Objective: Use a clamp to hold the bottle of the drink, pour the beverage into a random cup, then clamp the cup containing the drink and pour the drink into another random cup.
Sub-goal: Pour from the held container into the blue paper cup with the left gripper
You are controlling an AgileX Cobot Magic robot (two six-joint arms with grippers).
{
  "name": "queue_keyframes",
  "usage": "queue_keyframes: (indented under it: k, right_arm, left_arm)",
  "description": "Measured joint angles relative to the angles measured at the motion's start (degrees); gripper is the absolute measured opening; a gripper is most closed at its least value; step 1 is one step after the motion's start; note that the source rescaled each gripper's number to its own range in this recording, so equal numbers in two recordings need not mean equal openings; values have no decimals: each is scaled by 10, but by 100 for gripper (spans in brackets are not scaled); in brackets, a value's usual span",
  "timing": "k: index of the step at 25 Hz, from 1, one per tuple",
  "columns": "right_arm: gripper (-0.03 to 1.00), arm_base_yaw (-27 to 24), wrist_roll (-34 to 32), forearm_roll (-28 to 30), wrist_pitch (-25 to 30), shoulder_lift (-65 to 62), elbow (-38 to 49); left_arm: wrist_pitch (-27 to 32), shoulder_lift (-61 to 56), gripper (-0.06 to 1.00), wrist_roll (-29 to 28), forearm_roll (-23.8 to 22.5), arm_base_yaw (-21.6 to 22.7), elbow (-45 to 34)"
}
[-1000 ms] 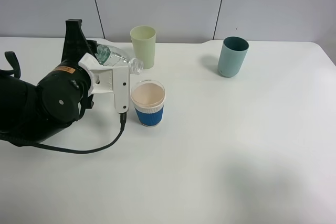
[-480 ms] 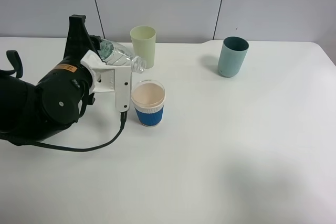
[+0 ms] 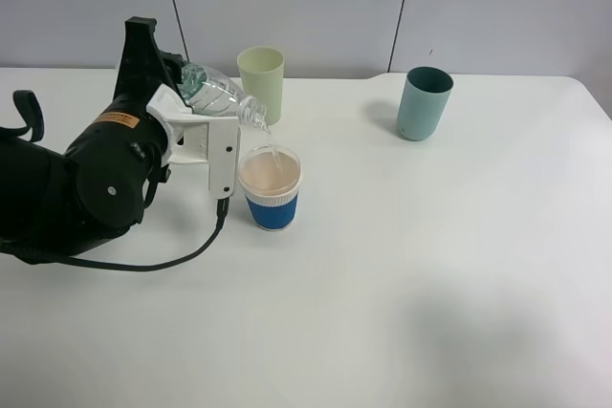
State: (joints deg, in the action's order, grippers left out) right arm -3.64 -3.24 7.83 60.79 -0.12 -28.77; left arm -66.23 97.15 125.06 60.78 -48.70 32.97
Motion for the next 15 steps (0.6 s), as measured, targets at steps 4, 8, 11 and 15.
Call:
queue_keyframes:
  k: [4,8,11,15]
  right_arm:
    - [79,0,0,0,0,0,0]
    - [79,0,0,0,0,0,0]
    - [79,0,0,0,0,0,0]
    - [79,0,0,0,0,0,0]
  left_arm:
    - [-3,0,1,2,0,0,0]
    - [-9,0,1,6,-1,0,0]
    - [-16,0,1,7,-1,0,0]
    - [-20,0,1,7,-2,0,0]
